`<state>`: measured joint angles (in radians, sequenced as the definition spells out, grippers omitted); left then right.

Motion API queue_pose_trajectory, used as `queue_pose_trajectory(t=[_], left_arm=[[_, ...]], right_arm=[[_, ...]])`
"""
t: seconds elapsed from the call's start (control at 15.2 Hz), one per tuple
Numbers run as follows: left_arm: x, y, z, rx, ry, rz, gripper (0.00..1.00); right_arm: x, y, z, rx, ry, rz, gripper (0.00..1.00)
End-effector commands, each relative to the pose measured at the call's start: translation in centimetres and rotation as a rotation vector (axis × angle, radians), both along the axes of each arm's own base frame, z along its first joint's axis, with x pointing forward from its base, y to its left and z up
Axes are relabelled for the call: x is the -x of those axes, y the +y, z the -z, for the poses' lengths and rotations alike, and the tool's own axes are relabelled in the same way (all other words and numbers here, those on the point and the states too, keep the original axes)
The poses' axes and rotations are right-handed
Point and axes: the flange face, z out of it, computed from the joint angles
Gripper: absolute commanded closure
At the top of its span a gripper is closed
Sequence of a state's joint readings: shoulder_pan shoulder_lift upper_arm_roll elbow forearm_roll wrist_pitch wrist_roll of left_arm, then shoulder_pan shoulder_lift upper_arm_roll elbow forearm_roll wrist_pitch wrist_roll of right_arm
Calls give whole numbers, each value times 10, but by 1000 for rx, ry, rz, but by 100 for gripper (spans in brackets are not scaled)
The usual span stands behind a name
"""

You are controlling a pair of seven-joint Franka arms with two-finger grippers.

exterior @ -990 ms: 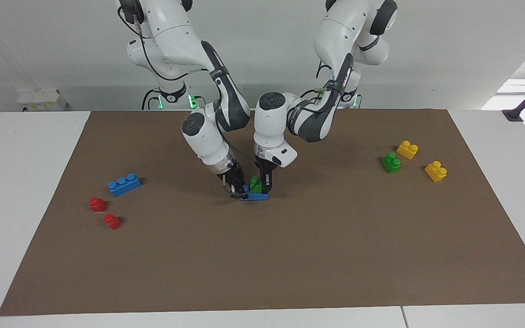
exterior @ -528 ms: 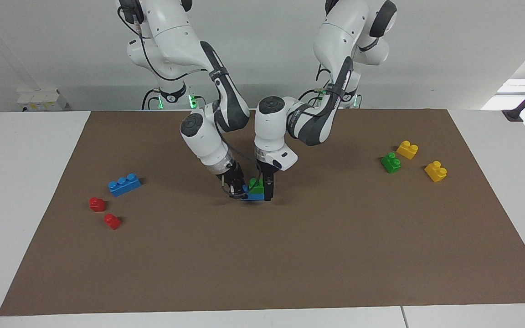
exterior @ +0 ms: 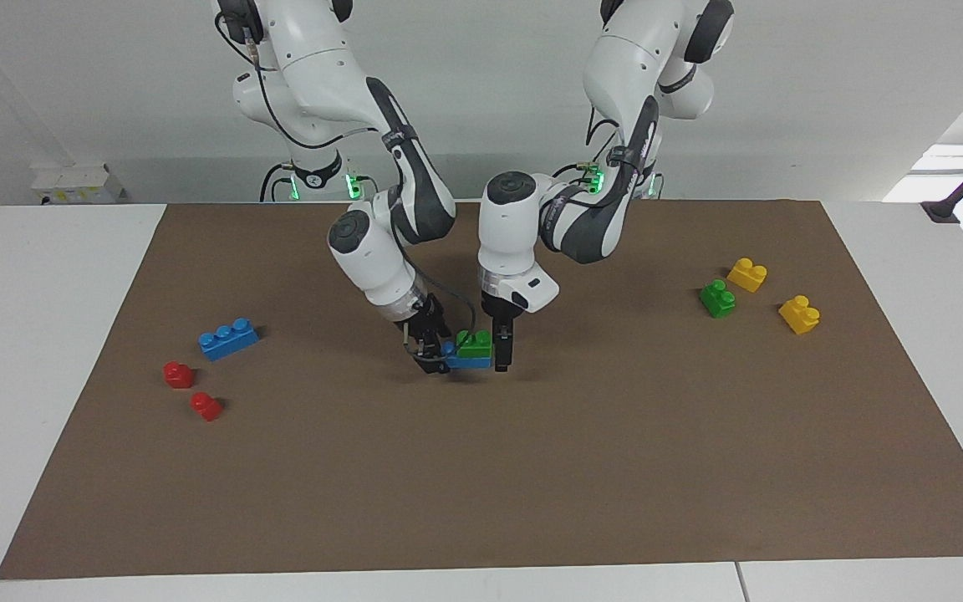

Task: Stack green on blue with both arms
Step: 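Press the green brick onto the blue brick with the left gripper, then open both grippers and draw them back from the stacked bricks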

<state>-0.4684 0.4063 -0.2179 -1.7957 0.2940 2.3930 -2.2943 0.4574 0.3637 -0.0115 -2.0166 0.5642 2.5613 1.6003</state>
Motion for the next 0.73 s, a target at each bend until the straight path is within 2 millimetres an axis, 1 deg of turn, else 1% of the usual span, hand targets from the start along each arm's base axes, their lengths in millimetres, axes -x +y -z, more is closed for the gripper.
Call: queue_pose_trajectory(t=[0.0,0.13,0.2,0.33,0.4,0.53,0.59,0.66], left_arm=[[-5,36,-15,-41,-19,43,0],[-8,43,-21,-49,-27,69,0],[-14,51,-22,-55,-29,78,0],[-16,57,-24,-72,-30,119,0],[-20,66,-26,-87,-29,147,0],[-29,85,-33,-121,-26,209,0],[-34,96,-38,-134,-27,235,0],[-39,106,-43,-143,-33,253,0]], right_arm=[[-7,-21,-5,-19,6,13,10],[-12,-37,-10,-25,22,23,9],[-14,-45,-13,-26,28,24,9],[-16,-56,-13,-27,34,17,9],[-17,-60,-15,-28,32,18,8],[-19,-63,-17,-29,26,19,8],[-22,-65,-23,-32,15,20,8],[-28,-73,-35,-36,-6,18,8]])
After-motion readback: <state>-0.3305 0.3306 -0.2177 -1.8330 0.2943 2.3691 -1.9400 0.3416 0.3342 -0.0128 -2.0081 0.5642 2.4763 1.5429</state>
